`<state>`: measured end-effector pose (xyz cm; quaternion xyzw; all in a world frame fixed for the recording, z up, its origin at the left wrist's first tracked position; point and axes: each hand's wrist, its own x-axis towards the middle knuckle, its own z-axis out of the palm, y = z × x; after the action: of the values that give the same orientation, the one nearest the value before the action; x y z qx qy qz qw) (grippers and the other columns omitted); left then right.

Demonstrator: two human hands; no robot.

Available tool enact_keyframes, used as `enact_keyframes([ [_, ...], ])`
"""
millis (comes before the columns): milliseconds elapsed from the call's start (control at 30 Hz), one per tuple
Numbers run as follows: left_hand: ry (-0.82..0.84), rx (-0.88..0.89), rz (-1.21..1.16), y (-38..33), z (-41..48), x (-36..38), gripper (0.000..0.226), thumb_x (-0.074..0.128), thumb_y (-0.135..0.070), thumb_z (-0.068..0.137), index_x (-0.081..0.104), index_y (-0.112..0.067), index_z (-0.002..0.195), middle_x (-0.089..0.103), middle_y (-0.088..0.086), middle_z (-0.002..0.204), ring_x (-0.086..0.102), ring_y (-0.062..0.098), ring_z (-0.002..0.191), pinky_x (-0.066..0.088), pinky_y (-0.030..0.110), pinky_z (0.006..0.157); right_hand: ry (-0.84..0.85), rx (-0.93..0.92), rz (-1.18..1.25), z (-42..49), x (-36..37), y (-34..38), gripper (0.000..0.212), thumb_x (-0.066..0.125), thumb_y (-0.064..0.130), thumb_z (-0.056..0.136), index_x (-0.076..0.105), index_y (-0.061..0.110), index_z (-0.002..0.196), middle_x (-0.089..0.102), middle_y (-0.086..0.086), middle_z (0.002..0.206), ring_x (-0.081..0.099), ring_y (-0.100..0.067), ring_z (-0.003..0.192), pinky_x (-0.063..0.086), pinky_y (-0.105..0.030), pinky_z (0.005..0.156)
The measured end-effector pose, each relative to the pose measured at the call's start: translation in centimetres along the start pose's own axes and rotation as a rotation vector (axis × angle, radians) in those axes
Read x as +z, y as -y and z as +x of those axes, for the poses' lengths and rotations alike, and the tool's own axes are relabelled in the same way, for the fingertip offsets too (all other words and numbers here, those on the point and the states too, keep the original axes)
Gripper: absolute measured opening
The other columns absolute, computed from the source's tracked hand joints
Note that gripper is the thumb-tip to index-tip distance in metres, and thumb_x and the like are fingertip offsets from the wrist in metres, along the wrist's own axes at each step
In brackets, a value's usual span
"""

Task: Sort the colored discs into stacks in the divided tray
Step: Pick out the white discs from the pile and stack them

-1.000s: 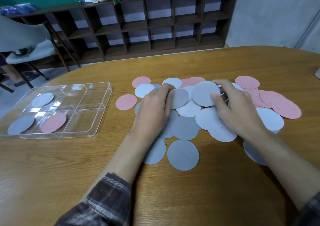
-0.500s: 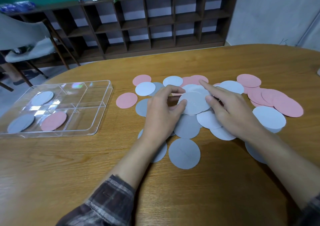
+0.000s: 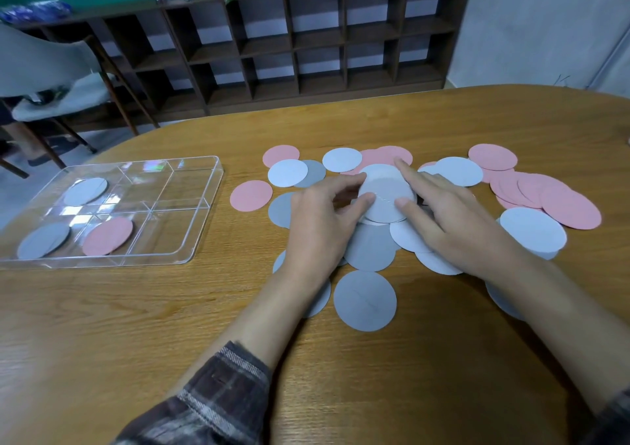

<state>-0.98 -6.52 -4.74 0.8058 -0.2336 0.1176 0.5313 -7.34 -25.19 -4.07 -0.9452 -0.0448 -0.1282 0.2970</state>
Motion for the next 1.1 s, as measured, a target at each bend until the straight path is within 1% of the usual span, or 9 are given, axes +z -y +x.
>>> enact_keyframes([
  [100,0.011,0.051,0.039,0.0,0.0,0.0,0.029,0.078,-0.017,0.090,0.079,-0.016,0.119,0.078,-0.007,0.116,0.073,0.001,0.099,0.060,0.032,0.088,-0.067,-0.010,0.024,0.0,-0.2,-0.3,0.038,0.053,0.028,0.104,0.053,0.026,0.142,0.057,0.014,0.090,0.048,-0.011,0.085,0.035,-0.031,0.074],
  [200,0.078,0.039,0.065,0.2,0.1,-0.2,0.036,0.078,-0.027,0.092,0.075,-0.017,0.126,0.077,-0.007,0.118,0.071,0.001,0.105,0.058,0.029,0.094,-0.085,-0.004,0.070,-0.1,-0.2,-0.4,0.028,0.058,0.025,0.101,0.060,0.024,0.129,0.063,-0.001,0.091,0.055,-0.010,0.081,0.039,-0.026,0.067],
  [333,0.228,0.058,0.271,0.8,0.0,-0.4,0.047,0.074,-0.039,0.092,0.066,-0.021,0.134,0.073,-0.007,0.126,0.066,0.009,0.114,0.053,0.034,0.098,-0.142,0.045,0.112,0.0,-0.5,-0.8,0.025,0.057,0.021,0.102,0.060,0.023,0.126,0.068,0.000,0.099,0.057,-0.012,0.085,0.040,-0.017,0.070],
  [467,0.331,0.085,0.387,1.1,0.0,-0.4,0.037,0.073,-0.044,0.092,0.069,-0.019,0.119,0.072,-0.005,0.110,0.061,0.016,0.096,0.053,0.042,0.082,-0.216,0.113,0.131,0.1,-0.8,-1.2,0.026,0.057,0.022,0.101,0.060,0.024,0.127,0.069,0.002,0.103,0.057,-0.012,0.088,0.043,-0.019,0.073],
  [533,0.328,0.085,0.409,1.2,0.1,-0.4,0.041,0.072,-0.048,0.092,0.069,-0.022,0.123,0.070,-0.008,0.115,0.061,0.014,0.100,0.053,0.039,0.083,-0.240,0.133,0.133,0.1,-0.8,-1.3,0.026,0.057,0.022,0.101,0.061,0.024,0.127,0.068,0.004,0.102,0.057,-0.008,0.087,0.043,-0.018,0.071],
  [600,0.315,0.075,0.405,1.3,0.1,-0.4,0.045,0.072,-0.050,0.092,0.068,-0.023,0.128,0.068,-0.008,0.120,0.061,0.013,0.106,0.053,0.037,0.085,-0.252,0.142,0.135,0.2,-0.7,-1.3,0.026,0.057,0.022,0.101,0.061,0.025,0.127,0.068,0.005,0.102,0.058,-0.008,0.086,0.044,-0.027,0.070],
  [867,0.263,0.067,0.332,1.2,0.3,-0.1,0.043,0.077,-0.032,0.092,0.067,-0.021,0.131,0.066,-0.007,0.130,0.058,0.010,0.118,0.044,0.023,0.093,-0.229,0.151,0.109,0.2,-0.6,-1.1,0.026,0.057,0.021,0.102,0.060,0.023,0.128,0.068,-0.001,0.099,0.058,-0.006,0.083,0.043,-0.020,0.067],
  [967,0.174,0.045,0.213,1.2,0.4,-0.2,0.042,0.079,-0.014,0.088,0.069,-0.019,0.128,0.068,-0.005,0.119,0.061,0.004,0.101,0.048,0.020,0.091,-0.241,0.156,0.114,0.2,-0.5,-1.0,0.027,0.056,0.021,0.102,0.060,0.024,0.128,0.068,0.001,0.102,0.058,-0.004,0.085,0.042,-0.018,0.068],
  [1100,0.106,-0.064,0.062,0.7,0.5,-0.5,0.039,0.073,-0.001,0.089,0.072,-0.021,0.122,0.066,-0.003,0.105,0.059,0.000,0.079,0.046,0.009,0.073,-0.275,0.175,0.112,0.2,-0.6,-1.0,0.029,0.055,0.020,0.102,0.059,0.025,0.130,0.066,0.004,0.103,0.057,0.000,0.085,0.040,-0.016,0.066],
])
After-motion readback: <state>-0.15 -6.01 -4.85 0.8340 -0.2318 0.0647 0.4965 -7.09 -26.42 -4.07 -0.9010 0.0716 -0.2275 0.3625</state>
